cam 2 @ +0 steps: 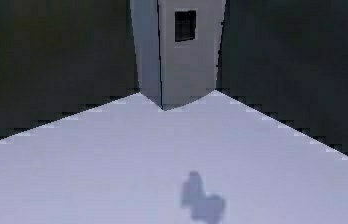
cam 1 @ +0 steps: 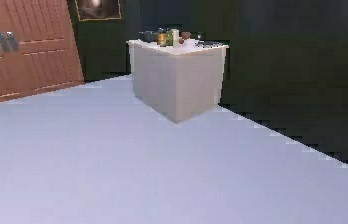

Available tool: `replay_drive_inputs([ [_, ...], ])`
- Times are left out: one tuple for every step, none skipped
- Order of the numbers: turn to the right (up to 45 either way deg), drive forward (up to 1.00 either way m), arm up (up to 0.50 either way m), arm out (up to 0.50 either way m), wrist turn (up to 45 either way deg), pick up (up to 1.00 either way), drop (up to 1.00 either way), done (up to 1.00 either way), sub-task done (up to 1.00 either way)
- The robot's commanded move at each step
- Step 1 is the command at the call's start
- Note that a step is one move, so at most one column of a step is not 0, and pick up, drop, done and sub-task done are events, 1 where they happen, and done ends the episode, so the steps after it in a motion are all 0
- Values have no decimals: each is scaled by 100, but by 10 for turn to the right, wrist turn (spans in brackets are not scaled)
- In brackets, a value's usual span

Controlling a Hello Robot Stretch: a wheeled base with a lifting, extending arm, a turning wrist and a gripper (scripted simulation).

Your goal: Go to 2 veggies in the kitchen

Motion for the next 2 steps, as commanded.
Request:
replay_drive_inputs([
  [0, 100, 0, 0, 0, 0, 0, 0, 0],
  [-30, 0, 0, 0, 0, 0, 0, 0, 0],
])
